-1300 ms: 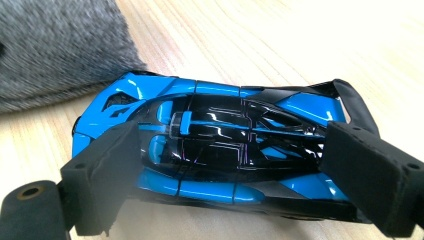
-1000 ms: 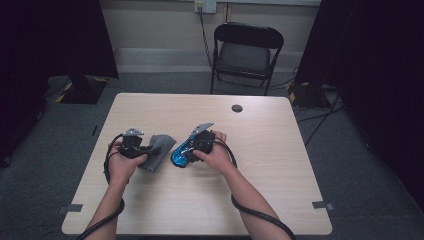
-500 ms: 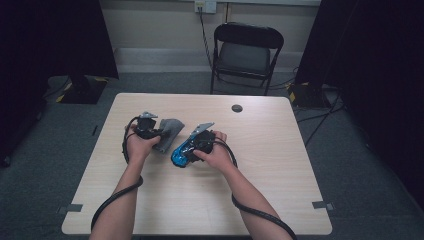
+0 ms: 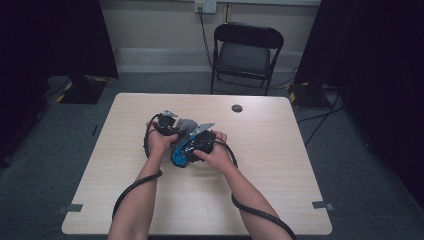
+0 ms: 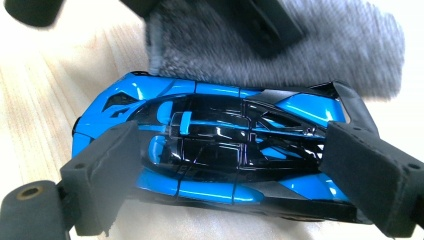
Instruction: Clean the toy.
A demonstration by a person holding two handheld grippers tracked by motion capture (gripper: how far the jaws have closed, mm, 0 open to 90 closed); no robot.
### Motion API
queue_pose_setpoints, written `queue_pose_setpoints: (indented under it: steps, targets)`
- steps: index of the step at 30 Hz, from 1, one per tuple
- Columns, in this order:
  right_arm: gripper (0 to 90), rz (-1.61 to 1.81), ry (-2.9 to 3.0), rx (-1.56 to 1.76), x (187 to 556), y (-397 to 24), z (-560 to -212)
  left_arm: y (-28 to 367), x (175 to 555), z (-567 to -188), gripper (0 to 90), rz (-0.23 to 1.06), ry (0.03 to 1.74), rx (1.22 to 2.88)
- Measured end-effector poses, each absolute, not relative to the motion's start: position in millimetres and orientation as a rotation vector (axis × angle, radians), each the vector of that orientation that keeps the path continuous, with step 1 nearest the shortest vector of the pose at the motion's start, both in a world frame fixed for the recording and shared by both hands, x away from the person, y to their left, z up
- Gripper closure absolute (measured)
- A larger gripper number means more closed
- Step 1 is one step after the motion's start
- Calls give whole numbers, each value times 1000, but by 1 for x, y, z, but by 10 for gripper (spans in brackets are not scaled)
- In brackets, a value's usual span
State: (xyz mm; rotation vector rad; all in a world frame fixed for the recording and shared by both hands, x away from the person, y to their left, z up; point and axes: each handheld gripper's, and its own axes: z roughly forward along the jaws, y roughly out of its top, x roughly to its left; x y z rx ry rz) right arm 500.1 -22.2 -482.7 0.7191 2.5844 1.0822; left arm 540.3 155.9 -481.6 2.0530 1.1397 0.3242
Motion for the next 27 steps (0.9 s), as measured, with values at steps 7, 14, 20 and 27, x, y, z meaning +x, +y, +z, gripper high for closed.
queue_pose_setpoints:
  steps: [7,14,20,27]
  targets:
    - [89,1081,2584,721,500,-22,-483,151,543,-487,698,333,1158,2038]
    - [89,1080,2584,723,500,-22,-483,150,540,-488,726,333,1136,2035]
    - [89,1076,2585,723,501,-22,-482,151,541,-487,740,319,1087,2075]
    - [89,1073,2588,727,501,-22,-482,151,539,-487,743,320,1077,2068]
